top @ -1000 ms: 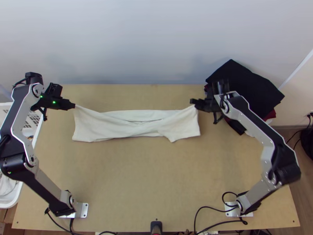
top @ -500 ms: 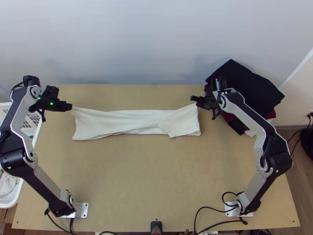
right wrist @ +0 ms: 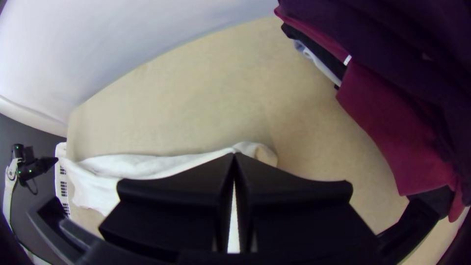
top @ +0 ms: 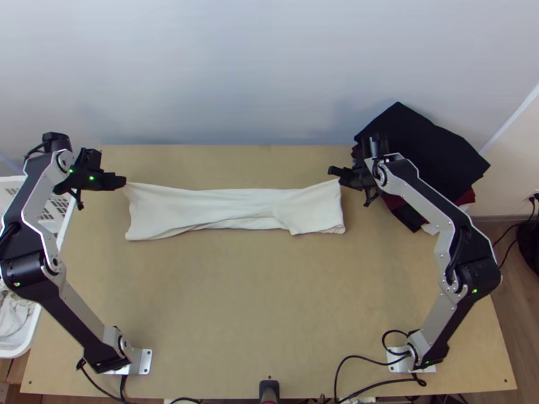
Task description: Fold the t-shirt
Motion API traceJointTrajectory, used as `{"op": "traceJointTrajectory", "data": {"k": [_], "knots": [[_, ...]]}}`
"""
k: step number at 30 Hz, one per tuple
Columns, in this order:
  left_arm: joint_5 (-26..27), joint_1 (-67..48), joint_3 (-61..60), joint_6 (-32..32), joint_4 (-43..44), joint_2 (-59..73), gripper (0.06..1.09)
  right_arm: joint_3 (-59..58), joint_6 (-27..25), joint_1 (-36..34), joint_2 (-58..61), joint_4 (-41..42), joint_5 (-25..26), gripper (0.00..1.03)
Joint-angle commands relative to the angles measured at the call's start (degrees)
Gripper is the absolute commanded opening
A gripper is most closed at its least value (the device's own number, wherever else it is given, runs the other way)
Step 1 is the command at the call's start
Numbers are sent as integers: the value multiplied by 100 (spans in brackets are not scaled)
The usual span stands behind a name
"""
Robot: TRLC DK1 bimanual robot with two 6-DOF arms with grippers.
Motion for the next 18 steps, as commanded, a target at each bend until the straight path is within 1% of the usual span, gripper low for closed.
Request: {"op": "traceJointTrajectory", "data": {"k": [1, 3, 4, 5, 6, 9, 13, 15, 16, 18], "knots": [[-71, -59, -221, -290, 268, 147, 70, -90, -102, 4, 158, 67, 136, 23], [-71, -50, -221, -465, 399, 129, 81, -90, -93, 13, 96, 67, 162, 60], [-71, -50, -212, -580, 452, 120, 83, -99, -93, 30, 35, 41, 162, 79], [-71, -41, -203, -615, 452, 94, 87, -99, -93, 48, -80, -3, 162, 91], [-71, -32, -212, -632, 470, 67, 92, -107, -93, 83, -229, -12, 180, 94], [-36, 91, -326, -703, 610, -117, 94, -230, -93, 268, -906, -12, 232, 94], [588, 425, -502, -773, 452, -302, 93, -389, -49, 452, -1785, -126, 223, 94], [1036, 565, -775, -580, 250, -416, 93, -362, -49, 505, -2083, -399, 215, 94], [1151, 609, -942, -509, 241, -460, 93, -336, -22, 514, -2198, -531, 197, 94], [1186, 645, -1267, -272, 162, -486, 93, -160, 4, 487, -2330, -865, 21, 94]]}}
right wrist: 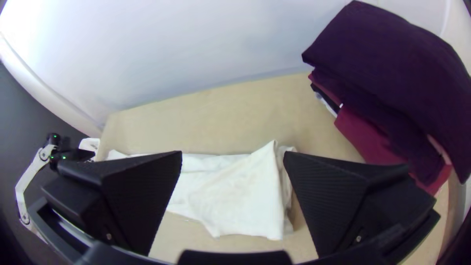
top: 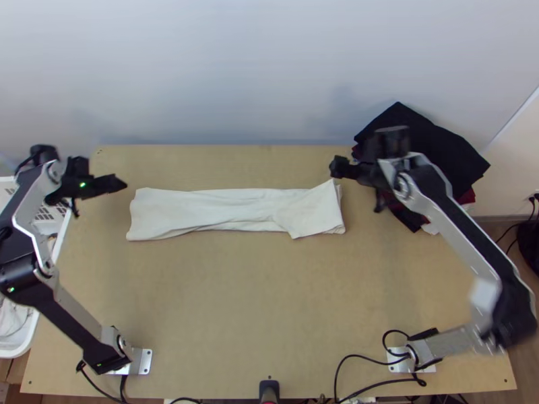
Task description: Fold the t-shirt
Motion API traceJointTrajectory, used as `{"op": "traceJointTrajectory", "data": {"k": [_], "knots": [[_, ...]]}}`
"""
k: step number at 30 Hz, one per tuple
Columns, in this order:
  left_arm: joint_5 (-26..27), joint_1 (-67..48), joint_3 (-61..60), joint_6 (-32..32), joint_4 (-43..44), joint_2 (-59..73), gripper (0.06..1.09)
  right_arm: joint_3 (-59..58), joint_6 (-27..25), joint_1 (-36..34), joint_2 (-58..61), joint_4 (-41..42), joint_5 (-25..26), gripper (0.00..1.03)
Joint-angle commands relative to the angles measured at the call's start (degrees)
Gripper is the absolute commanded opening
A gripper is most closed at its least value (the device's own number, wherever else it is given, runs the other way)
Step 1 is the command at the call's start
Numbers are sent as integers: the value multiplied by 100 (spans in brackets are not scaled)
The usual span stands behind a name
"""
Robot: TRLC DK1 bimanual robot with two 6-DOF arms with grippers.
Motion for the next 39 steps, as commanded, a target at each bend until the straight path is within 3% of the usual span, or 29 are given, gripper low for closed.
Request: {"op": "traceJointTrajectory", "data": {"k": [1, 5, 8, 16, 30, 31, 32, 33, 34, 35, 39], "knots": [[176, 65, -625, 413, -148, -215, 93, 223, 177, -79, -201, -514, -283, 94], [264, 83, -1152, 659, -122, -215, 94, 583, 678, -448, -298, -900, -1189, 99], [352, 65, -1337, 703, -69, -224, 94, 794, 898, -615, -306, -1032, -1540, 99], [404, -286, -1390, 536, 177, -22, 94, 1075, 1021, -580, -342, -1208, -1593, 99], [132, -1411, -1750, -396, 1170, 119, 92, 1242, 1083, -527, -473, -1349, -1584, 99], [106, -1420, -1820, -396, 1249, 84, 86, 1225, 1083, -536, -491, -1357, -1593, 99], [97, -1402, -1864, -343, 1249, 40, 72, 1207, 1083, -545, -500, -1366, -1593, 99], [106, -1341, -1917, -317, 1267, -13, 51, 1181, 1065, -545, -526, -1366, -1593, 99], [97, -1253, -1926, -334, 1337, -22, 25, 1146, 1056, -554, -544, -1366, -1584, 99], [79, -1147, -1908, -352, 1346, -31, 9, 1119, 1047, -562, -552, -1366, -1584, 99], [53, -620, -1917, -123, 1205, -92, 10, 1023, 1039, -562, -588, -1366, -1584, 99]]}}
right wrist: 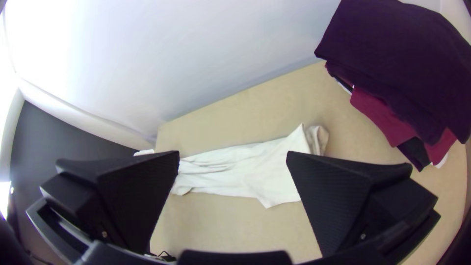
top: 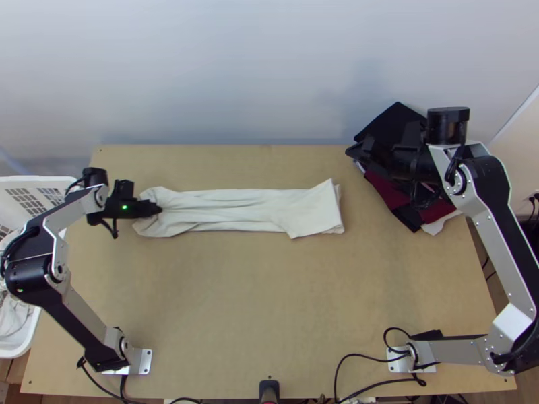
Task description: Fold the t-shirt
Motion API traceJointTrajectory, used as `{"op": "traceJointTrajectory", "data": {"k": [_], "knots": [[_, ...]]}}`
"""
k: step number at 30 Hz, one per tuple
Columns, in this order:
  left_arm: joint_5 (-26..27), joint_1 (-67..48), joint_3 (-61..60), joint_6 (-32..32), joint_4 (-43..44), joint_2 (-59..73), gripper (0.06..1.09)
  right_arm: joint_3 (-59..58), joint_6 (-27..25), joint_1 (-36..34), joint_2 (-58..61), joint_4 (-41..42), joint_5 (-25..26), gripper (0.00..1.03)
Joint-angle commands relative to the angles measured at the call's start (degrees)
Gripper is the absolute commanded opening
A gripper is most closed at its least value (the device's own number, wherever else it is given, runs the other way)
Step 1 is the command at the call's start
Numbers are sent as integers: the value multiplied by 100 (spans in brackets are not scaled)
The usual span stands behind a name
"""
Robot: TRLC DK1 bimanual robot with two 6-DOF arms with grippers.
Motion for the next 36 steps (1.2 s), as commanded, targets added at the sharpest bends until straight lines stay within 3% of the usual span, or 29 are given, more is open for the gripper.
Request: {"op": "traceJointTrajectory", "data": {"k": [1, 11, 17, 25, 36], "knots": [[-164, 524, -173, 238, -257, -49, 10, -107, 55, 6, -170, -33, -37, 99], [-278, 2238, 864, 1644, -1707, -119, 10, -257, 20, 15, -205, -15, -45, 99], [-278, 2018, 1435, 1697, -2964, -813, 10, -468, 29, 85, -214, 37, -45, 99], [-278, 93, 1682, 792, -3500, -1833, 10, -608, 29, 94, -205, 108, -45, 99], [-489, -2333, 2560, -843, -3061, -831, 10, -714, -7, 24, -284, 108, -37, 99]]}}
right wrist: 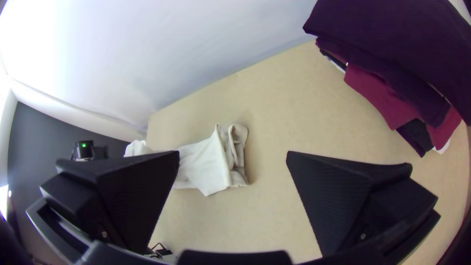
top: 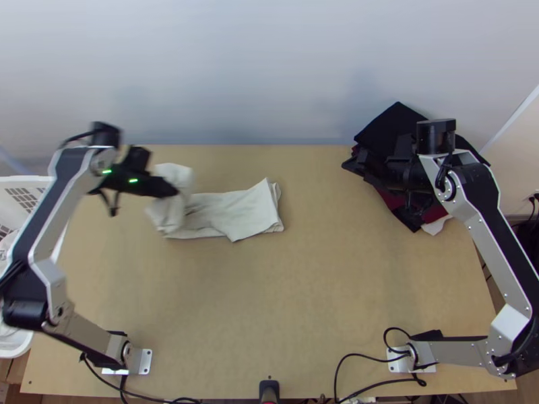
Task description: Fold the t-shirt
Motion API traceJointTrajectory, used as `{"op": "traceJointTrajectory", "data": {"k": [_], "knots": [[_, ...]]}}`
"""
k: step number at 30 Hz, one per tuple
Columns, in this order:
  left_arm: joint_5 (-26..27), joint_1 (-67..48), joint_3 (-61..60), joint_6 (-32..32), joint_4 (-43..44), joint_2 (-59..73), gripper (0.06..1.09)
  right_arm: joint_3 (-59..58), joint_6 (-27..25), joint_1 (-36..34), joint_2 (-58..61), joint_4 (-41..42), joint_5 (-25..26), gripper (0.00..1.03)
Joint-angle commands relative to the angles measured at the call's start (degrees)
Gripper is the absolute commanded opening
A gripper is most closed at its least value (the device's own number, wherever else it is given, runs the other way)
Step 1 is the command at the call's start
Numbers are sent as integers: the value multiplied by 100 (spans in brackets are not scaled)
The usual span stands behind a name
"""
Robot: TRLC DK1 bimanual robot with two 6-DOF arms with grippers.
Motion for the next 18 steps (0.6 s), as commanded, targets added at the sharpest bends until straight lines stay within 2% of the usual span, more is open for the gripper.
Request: {"op": "traceJointTrajectory", "data": {"k": [1, 6, 9, 18], "knots": [[-106, -440, 397, -586, 117, 523, 10, -119, 7, -27, -195, 47, -37, 99], [-238, -845, 951, -1016, 179, 1173, 10, -172, 15, -27, -256, 47, -37, 99], [-396, -1020, 1223, -1139, 179, 1472, 10, -234, 7, -27, -291, 47, -37, 99], [-432, -1478, 1874, -1412, 170, 2017, 10, -506, 7, -9, -318, 99, -37, 99]]}}
